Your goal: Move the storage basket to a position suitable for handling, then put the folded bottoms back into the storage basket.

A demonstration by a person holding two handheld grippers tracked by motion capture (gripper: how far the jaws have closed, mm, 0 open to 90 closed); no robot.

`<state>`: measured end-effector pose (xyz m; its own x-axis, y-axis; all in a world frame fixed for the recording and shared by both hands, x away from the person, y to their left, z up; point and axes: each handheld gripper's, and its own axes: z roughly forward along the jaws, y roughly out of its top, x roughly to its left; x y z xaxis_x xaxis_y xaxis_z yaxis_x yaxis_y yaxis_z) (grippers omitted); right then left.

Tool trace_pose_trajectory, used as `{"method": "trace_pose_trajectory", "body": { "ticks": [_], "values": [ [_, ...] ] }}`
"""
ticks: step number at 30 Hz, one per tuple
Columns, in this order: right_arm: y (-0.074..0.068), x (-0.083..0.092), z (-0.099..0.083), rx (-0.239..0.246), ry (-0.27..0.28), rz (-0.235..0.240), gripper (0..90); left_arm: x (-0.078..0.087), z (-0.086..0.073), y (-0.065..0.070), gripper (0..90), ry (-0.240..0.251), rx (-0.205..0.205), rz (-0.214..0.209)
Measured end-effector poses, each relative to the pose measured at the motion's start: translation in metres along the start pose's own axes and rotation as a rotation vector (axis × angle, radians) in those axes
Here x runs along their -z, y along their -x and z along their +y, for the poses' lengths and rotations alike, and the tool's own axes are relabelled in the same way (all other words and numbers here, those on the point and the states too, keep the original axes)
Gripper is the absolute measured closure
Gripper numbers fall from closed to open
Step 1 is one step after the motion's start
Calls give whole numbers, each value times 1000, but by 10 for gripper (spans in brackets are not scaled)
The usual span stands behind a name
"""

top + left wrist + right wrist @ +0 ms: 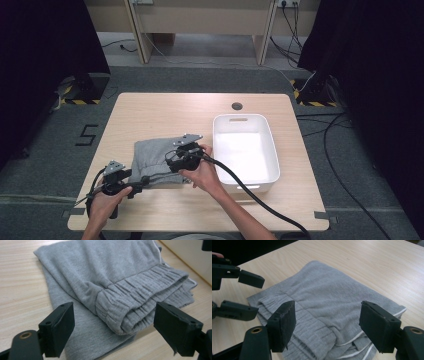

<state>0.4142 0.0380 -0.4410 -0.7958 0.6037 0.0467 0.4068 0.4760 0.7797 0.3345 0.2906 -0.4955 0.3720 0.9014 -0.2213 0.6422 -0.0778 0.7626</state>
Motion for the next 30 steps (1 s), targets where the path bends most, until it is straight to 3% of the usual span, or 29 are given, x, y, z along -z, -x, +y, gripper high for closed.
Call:
{"method": "trace_pose_trajectory", "body": {
  "ticks": [7,19,24,30],
  "values": [
    [5,-13,2,-14,-19,-34,294,-6,-2,-2,164,-14,-1,20],
    [18,-36,-5,-56,-72,-57,294,-21,-6,-2,153,-64,-8,17],
    [22,-46,-10,-65,-101,-62,296,-23,-7,-1,168,-59,-13,15],
    [22,-54,-16,-38,-143,-57,317,-21,-7,-3,217,-64,-11,-5]
  ]
}}
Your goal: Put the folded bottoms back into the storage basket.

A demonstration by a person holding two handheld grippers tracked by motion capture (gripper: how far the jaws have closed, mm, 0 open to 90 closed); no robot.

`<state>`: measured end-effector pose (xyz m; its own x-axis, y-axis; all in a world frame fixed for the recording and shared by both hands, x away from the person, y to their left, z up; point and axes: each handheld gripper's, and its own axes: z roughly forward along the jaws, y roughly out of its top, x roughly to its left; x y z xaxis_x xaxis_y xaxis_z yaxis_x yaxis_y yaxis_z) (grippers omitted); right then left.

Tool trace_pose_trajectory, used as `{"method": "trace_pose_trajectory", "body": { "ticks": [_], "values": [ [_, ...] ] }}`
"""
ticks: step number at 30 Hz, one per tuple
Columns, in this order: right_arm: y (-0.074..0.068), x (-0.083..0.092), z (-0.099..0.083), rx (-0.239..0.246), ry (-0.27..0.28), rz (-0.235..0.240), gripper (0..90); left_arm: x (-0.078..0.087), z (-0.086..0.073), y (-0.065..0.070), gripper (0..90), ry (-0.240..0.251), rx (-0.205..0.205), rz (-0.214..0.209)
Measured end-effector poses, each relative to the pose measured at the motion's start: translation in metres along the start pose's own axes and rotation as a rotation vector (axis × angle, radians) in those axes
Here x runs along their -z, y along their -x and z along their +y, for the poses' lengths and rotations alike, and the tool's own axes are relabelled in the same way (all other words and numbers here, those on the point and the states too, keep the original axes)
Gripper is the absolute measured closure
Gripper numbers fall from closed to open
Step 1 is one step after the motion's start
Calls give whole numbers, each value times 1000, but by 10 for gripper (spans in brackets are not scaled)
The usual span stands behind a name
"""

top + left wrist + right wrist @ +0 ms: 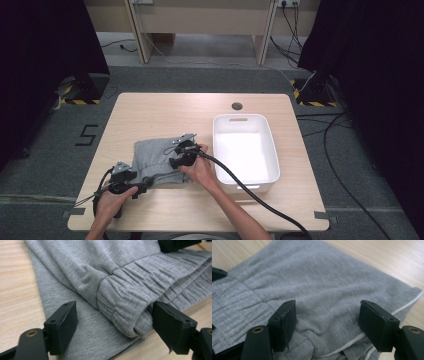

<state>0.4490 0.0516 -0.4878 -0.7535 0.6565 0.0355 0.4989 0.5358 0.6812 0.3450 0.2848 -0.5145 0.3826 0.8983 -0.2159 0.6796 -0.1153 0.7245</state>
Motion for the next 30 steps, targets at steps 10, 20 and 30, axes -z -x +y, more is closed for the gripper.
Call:
{"method": "trace_pose_trajectory", "body": {
  "ticks": [10,20,30],
  "values": [
    [-14,-1,-9,27,-40,17,360,11,-9,-2,545,2,-20,-88],
    [-43,13,-27,66,-29,85,358,36,-27,-4,596,-43,-58,-115],
    [-44,36,-20,89,43,62,310,48,-35,-1,639,-44,-86,-98]
  ]
}}
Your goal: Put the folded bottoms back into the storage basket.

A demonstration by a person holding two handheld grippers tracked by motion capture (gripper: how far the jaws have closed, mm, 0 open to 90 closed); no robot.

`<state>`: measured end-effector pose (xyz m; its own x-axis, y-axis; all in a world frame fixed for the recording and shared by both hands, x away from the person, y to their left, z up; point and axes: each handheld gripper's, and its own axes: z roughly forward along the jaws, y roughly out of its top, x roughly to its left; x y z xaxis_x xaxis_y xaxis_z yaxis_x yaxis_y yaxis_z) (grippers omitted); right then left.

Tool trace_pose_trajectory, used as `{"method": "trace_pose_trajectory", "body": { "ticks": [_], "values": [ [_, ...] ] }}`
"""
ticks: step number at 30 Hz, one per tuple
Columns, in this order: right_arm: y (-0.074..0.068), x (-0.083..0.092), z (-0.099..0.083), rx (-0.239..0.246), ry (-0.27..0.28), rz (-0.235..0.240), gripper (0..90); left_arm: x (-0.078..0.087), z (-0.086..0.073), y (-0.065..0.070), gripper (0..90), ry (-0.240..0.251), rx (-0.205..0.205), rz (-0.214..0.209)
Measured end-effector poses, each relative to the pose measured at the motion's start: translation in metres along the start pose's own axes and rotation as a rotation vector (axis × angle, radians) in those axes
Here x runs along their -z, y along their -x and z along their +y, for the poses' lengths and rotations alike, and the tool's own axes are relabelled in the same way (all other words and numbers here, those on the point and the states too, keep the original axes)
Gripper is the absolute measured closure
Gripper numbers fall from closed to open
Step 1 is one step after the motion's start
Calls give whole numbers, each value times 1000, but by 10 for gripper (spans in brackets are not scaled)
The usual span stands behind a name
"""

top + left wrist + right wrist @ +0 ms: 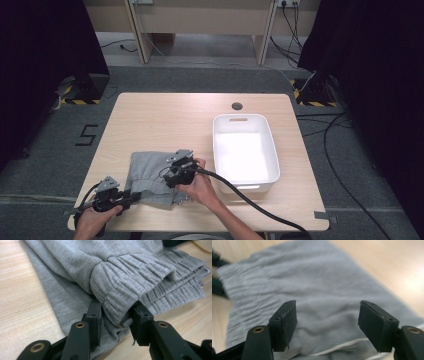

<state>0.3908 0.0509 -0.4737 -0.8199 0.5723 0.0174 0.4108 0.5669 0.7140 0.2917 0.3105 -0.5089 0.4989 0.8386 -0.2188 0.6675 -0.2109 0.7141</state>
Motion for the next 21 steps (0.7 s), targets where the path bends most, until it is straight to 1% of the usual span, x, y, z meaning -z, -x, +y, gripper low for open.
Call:
{"method": "trace_pose_trajectory", "body": {
  "ticks": [1,2,5,6,8,10,11,13,14,16,17,18,19,20,21],
  "values": [
    [4,1,2,-4,11,-14,305,1,-1,0,639,-4,-3,-2],
    [7,2,3,-20,16,-28,293,3,-1,0,638,-6,-4,0],
    [17,-2,4,-60,20,-47,260,7,-1,0,602,4,1,6],
    [21,-5,3,-70,20,-54,252,8,0,0,575,12,8,4],
    [28,-11,3,-106,6,-59,241,13,3,0,509,32,18,8],
    [33,-15,1,-116,-4,-61,243,19,8,1,448,64,34,-10],
    [35,-16,1,-128,-1,-62,243,22,11,2,415,84,40,-13],
    [38,-17,1,-150,7,-61,236,26,18,1,356,110,49,10],
    [39,-17,2,-158,12,-65,233,26,20,0,346,110,52,33],
    [41,-19,2,-163,6,-77,232,21,24,-5,311,87,62,84],
    [42,-21,1,-165,-3,-85,230,17,24,-8,293,72,76,86],
    [44,-23,0,-167,-9,-96,223,12,24,-13,275,64,104,75],
    [45,-25,-2,-170,-22,-103,209,7,23,-17,260,57,136,76],
    [46,-27,-3,-175,-43,-110,193,3,21,-20,236,42,149,87],
    [46,-29,-5,-179,-60,-108,192,3,21,-20,211,42,149,87]
  ]
}}
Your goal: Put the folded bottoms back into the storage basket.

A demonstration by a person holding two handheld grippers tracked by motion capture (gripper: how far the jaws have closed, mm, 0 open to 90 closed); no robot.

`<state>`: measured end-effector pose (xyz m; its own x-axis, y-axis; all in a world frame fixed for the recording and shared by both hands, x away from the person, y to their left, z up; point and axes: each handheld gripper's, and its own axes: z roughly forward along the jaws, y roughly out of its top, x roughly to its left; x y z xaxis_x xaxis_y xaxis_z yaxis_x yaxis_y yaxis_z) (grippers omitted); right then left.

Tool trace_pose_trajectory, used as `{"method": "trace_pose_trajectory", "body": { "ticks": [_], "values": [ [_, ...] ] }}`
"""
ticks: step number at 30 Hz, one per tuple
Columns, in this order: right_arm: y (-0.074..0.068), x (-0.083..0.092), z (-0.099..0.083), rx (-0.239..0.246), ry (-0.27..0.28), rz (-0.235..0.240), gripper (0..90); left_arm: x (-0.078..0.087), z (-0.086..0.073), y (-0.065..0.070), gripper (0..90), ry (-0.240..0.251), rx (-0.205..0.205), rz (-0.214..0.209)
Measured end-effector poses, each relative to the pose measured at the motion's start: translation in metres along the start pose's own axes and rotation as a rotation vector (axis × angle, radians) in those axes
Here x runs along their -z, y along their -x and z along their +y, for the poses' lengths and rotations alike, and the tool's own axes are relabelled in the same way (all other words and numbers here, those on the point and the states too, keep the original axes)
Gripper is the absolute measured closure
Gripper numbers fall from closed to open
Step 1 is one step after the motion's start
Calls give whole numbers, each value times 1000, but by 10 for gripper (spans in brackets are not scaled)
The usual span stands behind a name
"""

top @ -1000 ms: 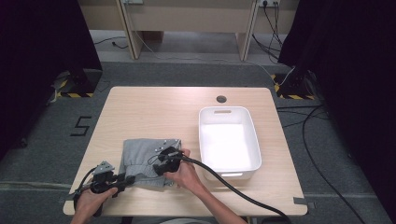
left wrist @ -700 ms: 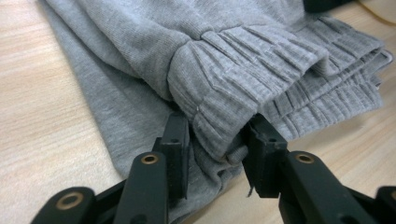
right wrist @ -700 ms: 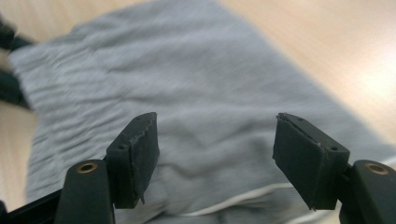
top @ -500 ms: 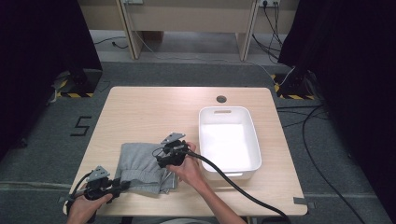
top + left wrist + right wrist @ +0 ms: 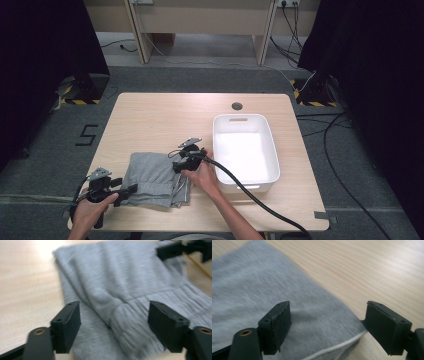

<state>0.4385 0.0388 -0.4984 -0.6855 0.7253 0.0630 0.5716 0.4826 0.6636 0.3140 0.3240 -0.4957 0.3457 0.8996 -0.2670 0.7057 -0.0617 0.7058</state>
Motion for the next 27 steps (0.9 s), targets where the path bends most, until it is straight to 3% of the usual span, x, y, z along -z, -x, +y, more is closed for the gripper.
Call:
{"method": "trace_pose_trajectory", "body": {
  "ticks": [1,2,9,16,22,27],
  "values": [
    [0,-3,-2,-1,-13,2,191,-9,-4,-2,191,-48,2,17],
    [0,-5,-3,3,-15,4,192,-12,-7,-2,167,-56,18,7],
    [-2,-5,-5,-3,-24,8,200,-13,-5,2,158,-82,-16,38],
    [-3,-6,-7,3,-6,23,256,-11,-10,4,399,-54,-19,-42],
    [-11,-3,-8,24,13,57,490,-11,-14,1,522,-22,-18,-90],
    [-17,-1,-10,56,34,61,580,-7,-17,3,635,17,-56,-89]
  ]
}}
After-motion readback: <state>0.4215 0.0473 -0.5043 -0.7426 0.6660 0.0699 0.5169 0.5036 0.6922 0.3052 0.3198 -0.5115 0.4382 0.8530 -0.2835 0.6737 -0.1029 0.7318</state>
